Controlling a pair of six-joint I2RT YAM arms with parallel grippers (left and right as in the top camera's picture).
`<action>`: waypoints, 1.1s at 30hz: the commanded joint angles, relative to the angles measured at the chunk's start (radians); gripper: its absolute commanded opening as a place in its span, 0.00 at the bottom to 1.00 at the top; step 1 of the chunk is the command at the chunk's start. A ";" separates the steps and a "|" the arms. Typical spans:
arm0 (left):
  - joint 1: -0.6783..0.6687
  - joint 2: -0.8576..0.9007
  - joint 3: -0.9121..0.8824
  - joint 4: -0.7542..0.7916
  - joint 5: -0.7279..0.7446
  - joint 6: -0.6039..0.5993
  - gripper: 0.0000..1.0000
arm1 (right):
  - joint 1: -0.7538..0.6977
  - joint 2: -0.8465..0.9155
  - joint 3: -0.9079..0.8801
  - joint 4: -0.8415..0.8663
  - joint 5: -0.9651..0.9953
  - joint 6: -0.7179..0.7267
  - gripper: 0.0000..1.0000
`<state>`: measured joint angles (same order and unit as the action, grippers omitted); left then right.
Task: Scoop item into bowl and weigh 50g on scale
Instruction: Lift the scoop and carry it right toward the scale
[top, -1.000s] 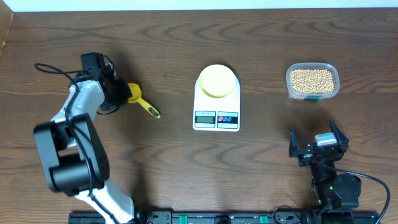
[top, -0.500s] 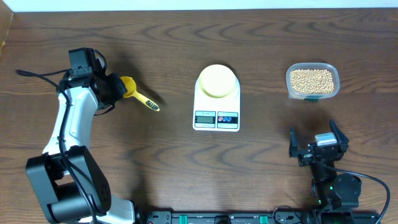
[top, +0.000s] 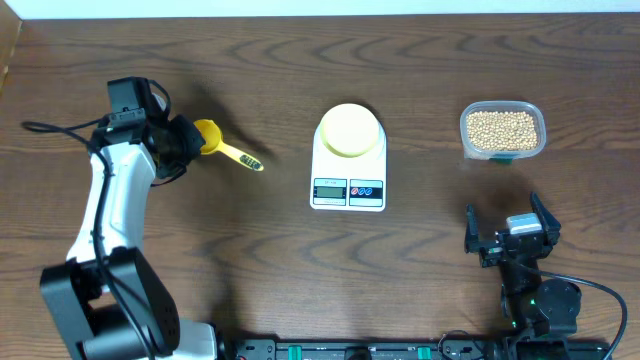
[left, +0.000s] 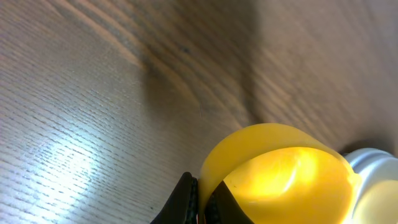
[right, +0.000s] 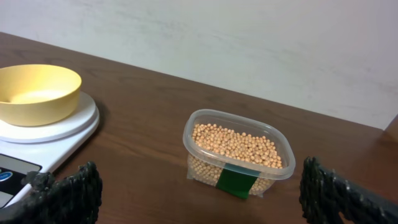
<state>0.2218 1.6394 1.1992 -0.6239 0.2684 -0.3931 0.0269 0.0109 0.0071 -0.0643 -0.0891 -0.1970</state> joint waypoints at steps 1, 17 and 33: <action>0.001 -0.059 -0.003 -0.010 0.039 -0.013 0.08 | 0.007 -0.005 -0.002 -0.004 0.001 -0.010 0.99; -0.108 -0.210 -0.003 -0.024 0.000 -0.077 0.08 | 0.007 -0.005 -0.002 -0.004 0.001 -0.010 0.99; -0.241 -0.423 -0.029 -0.040 -0.106 -0.182 0.08 | 0.007 -0.005 -0.002 -0.004 0.001 -0.010 0.99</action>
<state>0.0048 1.2465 1.1969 -0.6693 0.2119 -0.5331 0.0269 0.0109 0.0071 -0.0643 -0.0891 -0.1970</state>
